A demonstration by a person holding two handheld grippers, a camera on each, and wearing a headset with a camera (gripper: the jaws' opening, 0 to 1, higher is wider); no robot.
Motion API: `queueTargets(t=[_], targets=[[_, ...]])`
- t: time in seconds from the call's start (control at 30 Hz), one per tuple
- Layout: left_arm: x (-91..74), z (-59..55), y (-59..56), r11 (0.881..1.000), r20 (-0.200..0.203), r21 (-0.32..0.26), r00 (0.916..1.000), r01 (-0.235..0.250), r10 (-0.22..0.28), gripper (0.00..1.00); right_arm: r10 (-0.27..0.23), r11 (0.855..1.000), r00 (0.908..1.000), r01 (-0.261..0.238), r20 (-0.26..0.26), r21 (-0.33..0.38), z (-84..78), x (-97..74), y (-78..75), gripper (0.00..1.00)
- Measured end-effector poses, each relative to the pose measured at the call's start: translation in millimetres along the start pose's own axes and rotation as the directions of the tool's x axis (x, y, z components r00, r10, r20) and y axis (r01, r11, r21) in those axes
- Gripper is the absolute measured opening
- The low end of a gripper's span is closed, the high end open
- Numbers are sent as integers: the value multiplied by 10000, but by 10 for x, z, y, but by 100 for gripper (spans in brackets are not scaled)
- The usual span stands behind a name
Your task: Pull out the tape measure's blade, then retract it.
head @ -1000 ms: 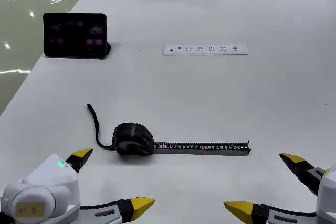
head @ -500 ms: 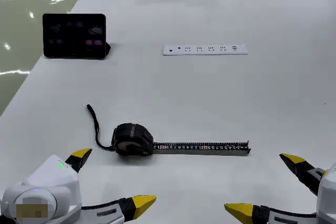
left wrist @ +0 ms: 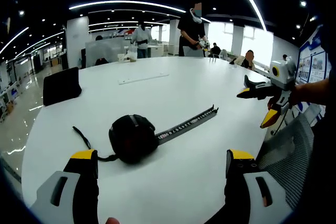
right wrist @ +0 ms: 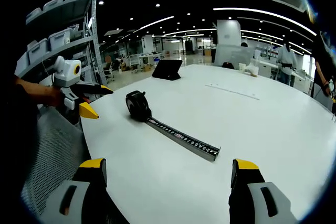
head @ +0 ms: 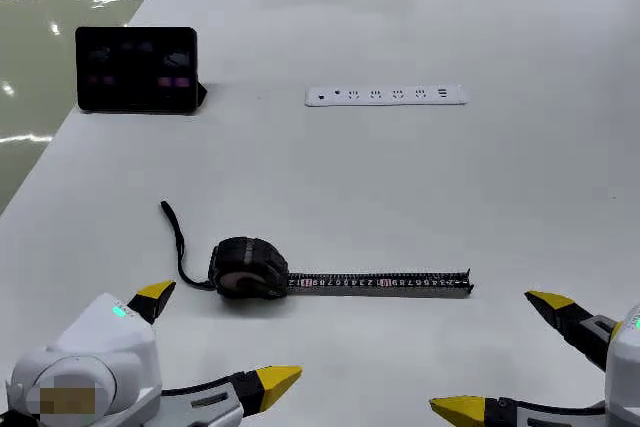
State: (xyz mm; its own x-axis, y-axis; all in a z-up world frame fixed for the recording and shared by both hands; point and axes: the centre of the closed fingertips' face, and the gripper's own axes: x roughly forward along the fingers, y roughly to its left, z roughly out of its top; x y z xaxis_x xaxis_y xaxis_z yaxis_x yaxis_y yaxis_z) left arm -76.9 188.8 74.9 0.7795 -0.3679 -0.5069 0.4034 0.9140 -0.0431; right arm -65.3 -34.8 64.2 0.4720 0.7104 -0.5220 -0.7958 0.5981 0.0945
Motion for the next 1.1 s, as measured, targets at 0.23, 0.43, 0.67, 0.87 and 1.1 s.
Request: queueTargets(t=[0.23, 0.43, 0.67, 0.87, 1.1], targets=[[55, 15, 10, 10000, 21, 21, 10000, -77, 77, 99, 284, 9993, 9995, -288, -139, -249, -3, 10, -25, 99], [119, 21, 14, 10000, -41, 4, 10000, -59, 59, 99, 461, 9980, 9983, -476, -362, -425, -30, 33, -67, 99], [168, 47, 10, 10000, -73, 34, 10000, -60, 61, 99, 584, 9966, 9970, -612, -501, -555, -37, 43, -120, 98], [246, 83, 36, 10000, -83, 1, 10000, -47, 47, 99, 693, 9945, 9952, -744, -688, -736, -42, 58, -195, 96], [332, 116, 79, 9999, -129, -55, 9998, -151, 151, 99, 834, 9921, 9923, -913, -911, -861, -58, 81, -259, 94]])
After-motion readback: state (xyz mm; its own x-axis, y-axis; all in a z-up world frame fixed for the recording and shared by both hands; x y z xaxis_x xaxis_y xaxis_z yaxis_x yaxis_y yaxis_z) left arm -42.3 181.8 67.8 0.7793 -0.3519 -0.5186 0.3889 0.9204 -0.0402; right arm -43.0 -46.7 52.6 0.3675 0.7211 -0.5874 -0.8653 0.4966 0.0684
